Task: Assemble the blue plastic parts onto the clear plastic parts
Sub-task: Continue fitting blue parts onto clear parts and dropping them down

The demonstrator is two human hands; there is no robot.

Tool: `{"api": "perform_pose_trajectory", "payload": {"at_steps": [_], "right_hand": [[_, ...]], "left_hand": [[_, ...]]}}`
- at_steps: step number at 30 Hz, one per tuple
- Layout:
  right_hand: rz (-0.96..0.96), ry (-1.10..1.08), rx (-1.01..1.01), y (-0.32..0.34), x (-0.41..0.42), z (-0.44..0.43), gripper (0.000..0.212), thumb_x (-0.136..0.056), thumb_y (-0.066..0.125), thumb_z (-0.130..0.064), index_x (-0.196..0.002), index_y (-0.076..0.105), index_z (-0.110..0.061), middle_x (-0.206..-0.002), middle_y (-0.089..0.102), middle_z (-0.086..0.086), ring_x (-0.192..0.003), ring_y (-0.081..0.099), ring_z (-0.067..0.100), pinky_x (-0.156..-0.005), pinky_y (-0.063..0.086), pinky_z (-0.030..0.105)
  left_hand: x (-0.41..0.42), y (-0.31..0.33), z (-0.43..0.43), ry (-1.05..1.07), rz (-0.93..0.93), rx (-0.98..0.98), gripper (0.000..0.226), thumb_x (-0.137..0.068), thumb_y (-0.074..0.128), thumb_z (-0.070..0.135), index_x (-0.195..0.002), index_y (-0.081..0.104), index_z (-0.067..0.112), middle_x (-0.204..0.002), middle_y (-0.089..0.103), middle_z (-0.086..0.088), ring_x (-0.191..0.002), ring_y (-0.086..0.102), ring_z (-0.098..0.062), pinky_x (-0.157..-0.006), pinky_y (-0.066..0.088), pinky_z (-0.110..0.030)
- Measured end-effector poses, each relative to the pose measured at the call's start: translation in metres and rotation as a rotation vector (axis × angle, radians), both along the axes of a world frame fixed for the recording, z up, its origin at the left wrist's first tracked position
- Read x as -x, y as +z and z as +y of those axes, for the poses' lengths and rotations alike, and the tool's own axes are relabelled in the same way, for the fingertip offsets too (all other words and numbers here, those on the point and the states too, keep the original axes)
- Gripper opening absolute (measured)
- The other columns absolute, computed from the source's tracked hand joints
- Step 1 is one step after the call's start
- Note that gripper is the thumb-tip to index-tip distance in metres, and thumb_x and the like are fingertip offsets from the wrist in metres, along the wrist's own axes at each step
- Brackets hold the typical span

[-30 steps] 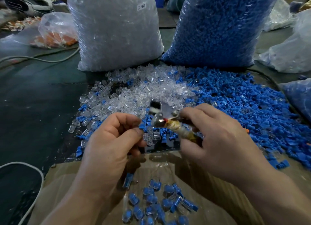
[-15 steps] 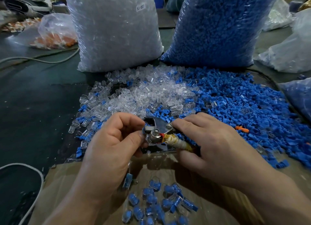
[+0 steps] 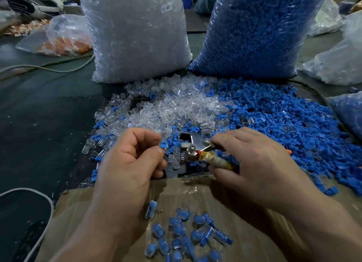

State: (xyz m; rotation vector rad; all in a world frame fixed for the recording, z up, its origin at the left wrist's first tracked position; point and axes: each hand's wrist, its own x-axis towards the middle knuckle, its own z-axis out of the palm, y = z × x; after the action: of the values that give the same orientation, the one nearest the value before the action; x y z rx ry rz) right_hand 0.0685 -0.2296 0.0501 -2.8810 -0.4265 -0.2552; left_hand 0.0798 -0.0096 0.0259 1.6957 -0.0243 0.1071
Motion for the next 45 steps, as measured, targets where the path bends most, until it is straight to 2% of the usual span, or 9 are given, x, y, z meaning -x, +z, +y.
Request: {"api": "perform_pose_trajectory", "payload": {"at_steps": [8, 13, 21, 25, 28, 33, 36, 41, 45], "right_hand": [[0.106, -0.149, 0.141, -0.007, -0.016, -0.003, 0.059, -0.082, 0.054, -0.066, -0.133, 0.046, -0.036, -0.127, 0.053, -0.014, -0.117, 0.037, 0.016, -0.099, 0.024, 0.036], [-0.094, -0.047, -0.038, 0.001, 0.002, 0.026, 0.043, -0.088, 0.035, -0.060, -0.106, 0.063, -0.032, -0.101, 0.065, -0.012, -0.097, 0.058, 0.014, -0.091, 0.045, 0.042], [-0.159, 0.092, -0.151, -0.007, 0.008, 0.033, 0.026, -0.098, 0.041, -0.035, -0.079, 0.055, -0.023, -0.074, 0.051, -0.007, -0.069, 0.048, 0.016, -0.069, 0.040, 0.036], [-0.172, 0.150, -0.171, -0.006, 0.012, 0.038, 0.029, -0.099, 0.040, -0.034, -0.080, 0.057, -0.021, -0.075, 0.053, -0.007, -0.070, 0.047, 0.013, -0.067, 0.041, 0.034], [0.010, 0.101, -0.375, -0.001, 0.016, 0.043, 0.030, -0.095, 0.040, -0.040, -0.072, 0.050, -0.023, -0.068, 0.049, -0.007, -0.063, 0.045, 0.009, -0.059, 0.042, 0.033], [0.887, -0.171, -1.372, 0.013, 0.019, 0.042, 0.028, -0.079, 0.050, -0.024, -0.052, 0.054, -0.020, -0.050, 0.045, 0.000, -0.042, 0.036, 0.014, -0.041, 0.025, 0.027], [0.870, -0.153, -1.057, 0.015, 0.016, 0.033, 0.035, -0.087, 0.050, -0.026, -0.053, 0.052, -0.020, -0.049, 0.046, -0.003, -0.043, 0.038, 0.012, -0.043, 0.028, 0.025], [0.277, -0.206, -0.095, 0.001, 0.012, 0.022, 0.033, -0.094, 0.041, -0.056, -0.078, 0.050, -0.028, -0.073, 0.057, -0.014, -0.066, 0.054, 0.005, -0.060, 0.049, 0.032], [0.162, -0.231, 0.061, -0.008, 0.006, 0.022, 0.044, -0.089, 0.035, -0.071, -0.114, 0.046, -0.037, -0.092, 0.051, -0.010, -0.077, 0.049, 0.017, -0.058, 0.040, 0.034]], "left_hand": [[0.004, 0.002, -0.009, -0.073, 0.114, -0.209, 0.034, -0.090, 0.069, 0.015, -0.085, 0.065, 0.048, -0.068, 0.070, 0.008, -0.052, 0.064, -0.001, -0.049, 0.047, -0.010], [0.010, 0.004, -0.016, -0.073, 0.038, -0.370, 0.023, -0.087, 0.067, 0.032, -0.094, 0.059, 0.053, -0.080, 0.070, 0.022, -0.064, 0.066, 0.001, -0.054, 0.055, -0.018], [0.017, 0.009, -0.015, -0.083, -0.090, -0.305, 0.012, -0.087, 0.059, 0.044, -0.096, 0.066, 0.048, -0.081, 0.072, 0.018, -0.071, 0.069, -0.003, -0.059, 0.056, -0.024], [0.013, 0.008, -0.010, -0.158, 0.017, -0.254, 0.045, -0.073, 0.048, 0.070, -0.084, 0.067, 0.031, -0.063, 0.068, 0.001, -0.050, 0.061, -0.009, -0.048, 0.052, -0.027], [0.010, 0.008, -0.008, -0.238, 0.060, -0.134, 0.043, -0.079, 0.057, 0.069, -0.079, 0.067, 0.028, -0.054, 0.061, -0.001, -0.044, 0.054, -0.010, -0.041, 0.046, -0.025], [0.012, 0.006, -0.001, -0.419, -0.122, -0.127, 0.024, -0.077, 0.070, 0.057, -0.095, 0.070, 0.041, -0.074, 0.070, 0.001, -0.059, 0.065, -0.012, -0.051, 0.054, -0.027], [0.014, 0.012, 0.005, -0.403, -0.170, -0.261, 0.021, -0.073, 0.071, 0.049, -0.092, 0.069, 0.041, -0.078, 0.071, 0.003, -0.061, 0.067, -0.012, -0.055, 0.059, -0.027], [0.005, 0.015, 0.019, -0.398, -0.071, -0.622, 0.015, -0.081, 0.069, 0.031, -0.089, 0.064, 0.043, -0.079, 0.069, 0.016, -0.063, 0.063, -0.010, -0.055, 0.054, -0.023], [0.007, 0.013, 0.013, -0.498, -0.139, -0.831, 0.017, -0.081, 0.067, 0.037, -0.094, 0.059, 0.045, -0.096, 0.061, 0.031, -0.084, 0.059, 0.005, -0.062, 0.042, -0.014]]}}
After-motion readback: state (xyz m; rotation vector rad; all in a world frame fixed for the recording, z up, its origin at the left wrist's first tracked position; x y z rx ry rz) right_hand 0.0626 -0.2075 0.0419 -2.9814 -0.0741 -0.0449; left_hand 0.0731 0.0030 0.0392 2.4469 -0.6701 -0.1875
